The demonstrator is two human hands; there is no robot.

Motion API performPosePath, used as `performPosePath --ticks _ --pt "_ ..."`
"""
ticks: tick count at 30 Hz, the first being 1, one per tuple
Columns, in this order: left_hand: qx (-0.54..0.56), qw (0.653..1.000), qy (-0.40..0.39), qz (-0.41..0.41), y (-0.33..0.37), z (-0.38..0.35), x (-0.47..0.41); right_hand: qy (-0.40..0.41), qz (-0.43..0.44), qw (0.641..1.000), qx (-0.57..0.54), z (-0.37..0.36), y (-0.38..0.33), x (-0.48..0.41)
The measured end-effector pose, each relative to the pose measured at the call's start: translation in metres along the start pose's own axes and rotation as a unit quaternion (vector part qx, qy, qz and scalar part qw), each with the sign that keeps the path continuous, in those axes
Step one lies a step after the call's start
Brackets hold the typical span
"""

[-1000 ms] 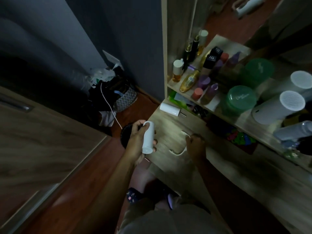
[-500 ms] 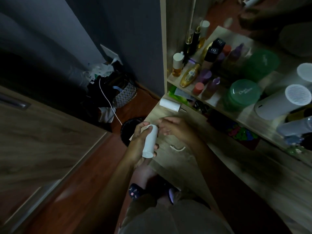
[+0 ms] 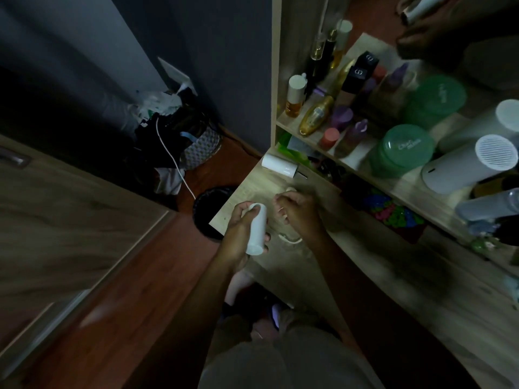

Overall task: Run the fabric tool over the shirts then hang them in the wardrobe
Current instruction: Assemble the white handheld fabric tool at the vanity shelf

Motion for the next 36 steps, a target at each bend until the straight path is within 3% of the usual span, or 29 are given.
performPosePath --ticks 6,11,15,21,28,31,33,35,36 --pt "0.005 0.994 0.098 -0.045 0.021 0.02 -0.009 -0.013 -0.033 0.999 0.005 -0.003 0.012 0.003" --pt "0.012 0.98 0.162 -0.114 0.042 0.032 -0.004 -0.088 -0.088 0.99 -0.073 -0.023 0.019 0.021" --pt "0.0 0.969 0.193 -0.157 0.047 0.04 -0.001 -0.136 -0.199 0.949 -0.205 -0.041 0.025 0.042" --pt "-0.036 0.958 0.193 -0.211 0.053 0.038 0.006 -0.156 -0.13 0.935 -0.289 -0.046 0.024 0.048" --pt "-0.02 0.958 0.182 -0.222 0.052 0.035 0.008 -0.164 -0.117 0.912 -0.358 -0.046 0.03 0.042" --pt "-0.003 0.956 0.2 -0.215 0.048 0.043 0.004 -0.164 -0.097 0.924 -0.333 -0.043 0.036 0.035" --pt "0.004 0.952 0.219 -0.216 0.048 0.049 0.003 -0.127 -0.074 0.955 -0.259 -0.034 0.044 0.023" --pt "0.009 0.949 0.233 -0.214 0.049 0.052 0.002 -0.04 0.028 0.998 -0.028 -0.01 0.048 -0.002" --pt "0.012 0.948 0.239 -0.21 0.048 0.054 0.001 -0.007 0.088 0.99 0.107 -0.003 0.046 -0.013"
Point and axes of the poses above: each hand's wrist, its own x-axis away from the middle knuckle, its own z-axis out of the back of the hand, y = z × x, the point moved 10 cm from there along -x, towards the middle knuckle, and after that the axes turned 7 degrees about -x, right-handed, at the moved point
